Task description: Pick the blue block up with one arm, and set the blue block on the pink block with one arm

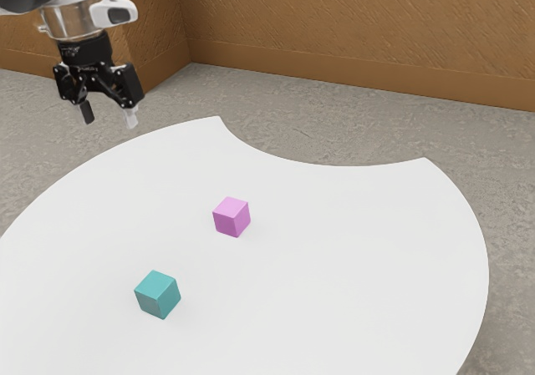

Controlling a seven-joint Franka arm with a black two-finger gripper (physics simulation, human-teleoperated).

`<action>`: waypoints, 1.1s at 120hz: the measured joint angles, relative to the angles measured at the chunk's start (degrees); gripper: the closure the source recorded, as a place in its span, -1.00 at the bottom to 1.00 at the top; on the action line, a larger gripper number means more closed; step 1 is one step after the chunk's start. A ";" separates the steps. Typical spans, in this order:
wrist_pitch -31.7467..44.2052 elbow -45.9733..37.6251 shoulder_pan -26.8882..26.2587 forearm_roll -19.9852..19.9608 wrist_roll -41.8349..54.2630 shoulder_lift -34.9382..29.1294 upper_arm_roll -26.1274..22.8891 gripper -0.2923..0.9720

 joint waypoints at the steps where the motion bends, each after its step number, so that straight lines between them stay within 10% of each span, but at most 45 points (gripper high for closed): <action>1: 0.06 -0.02 0.00 -0.20 0.02 0.01 0.01 -0.54; 68: 22.38 -31.17 3.92 -3.48 -2.47 -0.36 -4.83 -0.54; 132: 45.20 -44.13 7.99 -2.01 2.78 0.84 -9.01 -0.54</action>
